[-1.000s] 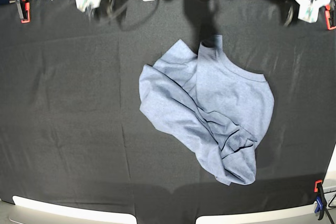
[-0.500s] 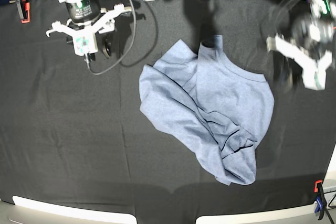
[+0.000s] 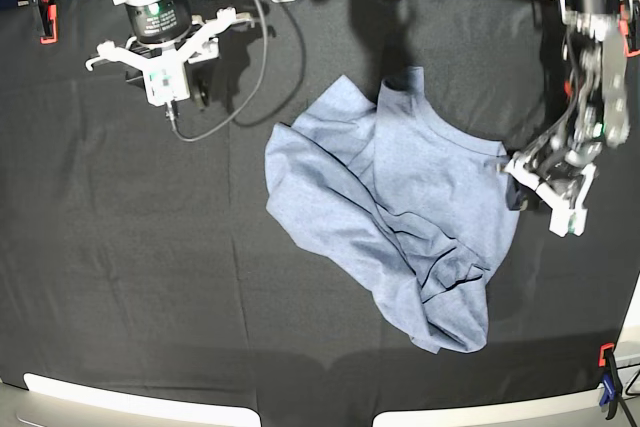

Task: Layout the t-shirt on the table in an organized manner, then fold the t-shirt properly
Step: 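Move the left gripper down to the crumpled blue t-shirt and grasp it, then lift the shirt with the left gripper and shake it out over the table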

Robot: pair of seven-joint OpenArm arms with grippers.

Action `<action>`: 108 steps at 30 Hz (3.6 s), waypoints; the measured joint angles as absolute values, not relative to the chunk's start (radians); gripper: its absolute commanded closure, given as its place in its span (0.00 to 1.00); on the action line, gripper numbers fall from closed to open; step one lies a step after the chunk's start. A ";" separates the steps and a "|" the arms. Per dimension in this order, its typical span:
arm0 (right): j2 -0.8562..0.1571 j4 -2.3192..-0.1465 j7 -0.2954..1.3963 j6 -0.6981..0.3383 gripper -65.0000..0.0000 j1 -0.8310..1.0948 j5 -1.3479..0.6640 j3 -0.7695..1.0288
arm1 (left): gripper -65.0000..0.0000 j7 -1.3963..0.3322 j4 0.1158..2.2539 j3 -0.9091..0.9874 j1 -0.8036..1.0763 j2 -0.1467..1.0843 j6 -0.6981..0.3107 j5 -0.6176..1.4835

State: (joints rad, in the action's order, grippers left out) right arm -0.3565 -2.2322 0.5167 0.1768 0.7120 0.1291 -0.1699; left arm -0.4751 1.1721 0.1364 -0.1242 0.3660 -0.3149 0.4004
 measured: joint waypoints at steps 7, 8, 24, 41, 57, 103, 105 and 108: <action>-0.352 -2.232 0.518 0.176 0.70 0.712 0.128 -0.170 | 0.89 -0.561 1.102 0.139 -0.152 0.373 -0.460 0.450; -0.352 -2.232 0.518 0.176 0.70 0.712 0.128 -0.170 | 0.98 -0.579 1.102 0.138 -0.152 0.374 -0.481 0.452; -0.321 -2.232 0.517 0.038 0.70 0.643 0.003 -0.170 | 1.00 -0.719 1.186 0.142 -0.064 0.554 -0.460 0.580; -0.257 -2.140 0.550 0.011 0.70 0.524 -0.061 -0.173 | 1.00 -0.743 1.546 0.261 0.443 0.485 -0.603 0.764; -0.257 -2.140 0.588 0.010 0.70 0.527 0.034 -0.163 | 1.00 -0.706 1.676 -0.255 0.294 0.212 -0.534 0.720; -0.282 -2.140 0.645 0.010 0.70 0.551 -0.102 0.172 | 1.00 -0.584 1.452 -0.449 -0.242 0.132 -0.033 -0.033; -0.282 -2.140 0.646 0.010 0.70 0.551 -0.102 0.172 | 1.00 -0.585 1.528 -0.446 -0.244 0.189 0.017 -0.065; -0.282 -2.140 0.646 -0.007 0.70 0.551 -0.116 0.172 | 1.00 -0.611 1.572 -0.385 -0.244 0.284 0.059 -0.078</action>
State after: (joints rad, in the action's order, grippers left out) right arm -0.2825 -2.1403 0.6456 -0.0067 0.5514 -0.1158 0.1722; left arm -0.6113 1.5719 -0.3855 -0.2440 0.2844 0.0589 -0.0780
